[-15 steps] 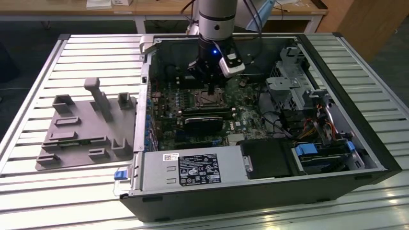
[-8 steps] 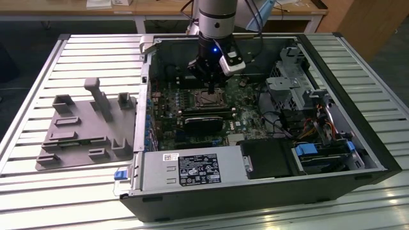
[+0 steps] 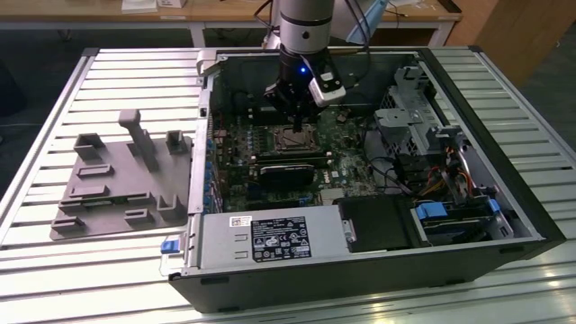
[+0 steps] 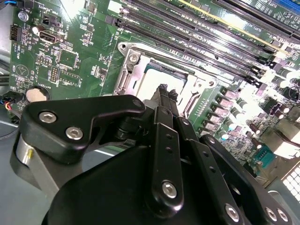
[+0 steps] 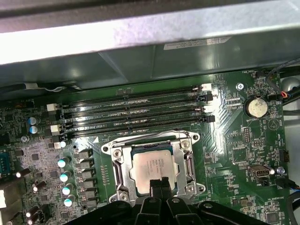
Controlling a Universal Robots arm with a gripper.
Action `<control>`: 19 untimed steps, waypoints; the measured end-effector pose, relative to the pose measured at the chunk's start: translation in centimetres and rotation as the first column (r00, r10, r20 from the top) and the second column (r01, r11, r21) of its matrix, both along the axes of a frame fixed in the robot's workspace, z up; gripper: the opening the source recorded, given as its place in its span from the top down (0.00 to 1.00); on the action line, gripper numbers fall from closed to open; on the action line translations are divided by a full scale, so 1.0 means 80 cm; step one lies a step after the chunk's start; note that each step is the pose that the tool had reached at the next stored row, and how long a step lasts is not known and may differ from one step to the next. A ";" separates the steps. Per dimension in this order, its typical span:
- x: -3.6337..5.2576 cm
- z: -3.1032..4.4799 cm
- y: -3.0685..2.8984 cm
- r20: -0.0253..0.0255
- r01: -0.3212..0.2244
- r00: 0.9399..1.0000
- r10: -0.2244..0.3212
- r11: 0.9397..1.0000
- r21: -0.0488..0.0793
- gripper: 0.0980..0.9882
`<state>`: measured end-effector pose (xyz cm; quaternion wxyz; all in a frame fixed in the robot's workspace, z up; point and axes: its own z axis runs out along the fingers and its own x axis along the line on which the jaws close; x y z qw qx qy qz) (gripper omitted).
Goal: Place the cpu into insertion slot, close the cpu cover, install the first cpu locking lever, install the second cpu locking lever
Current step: 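Install the second cpu locking lever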
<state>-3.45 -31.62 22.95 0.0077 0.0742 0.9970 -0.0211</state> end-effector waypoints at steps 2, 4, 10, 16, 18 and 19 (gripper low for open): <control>0.000 0.0001 -0.0002 0.000 0.000 1.000 0.000 1.000 0.000 0.99; 0.000 0.0001 -0.0024 0.000 0.000 1.000 0.000 1.000 0.000 0.99; 0.000 0.0001 -0.0087 0.000 0.000 1.000 0.000 1.000 0.000 0.99; 0.000 0.0001 -0.0180 0.000 0.000 1.000 0.000 1.000 0.000 0.99; 0.000 0.0001 -0.0203 0.000 0.000 1.000 0.000 1.000 0.000 0.99; 0.000 0.0001 -0.0214 0.000 0.000 1.000 0.000 1.000 0.000 0.99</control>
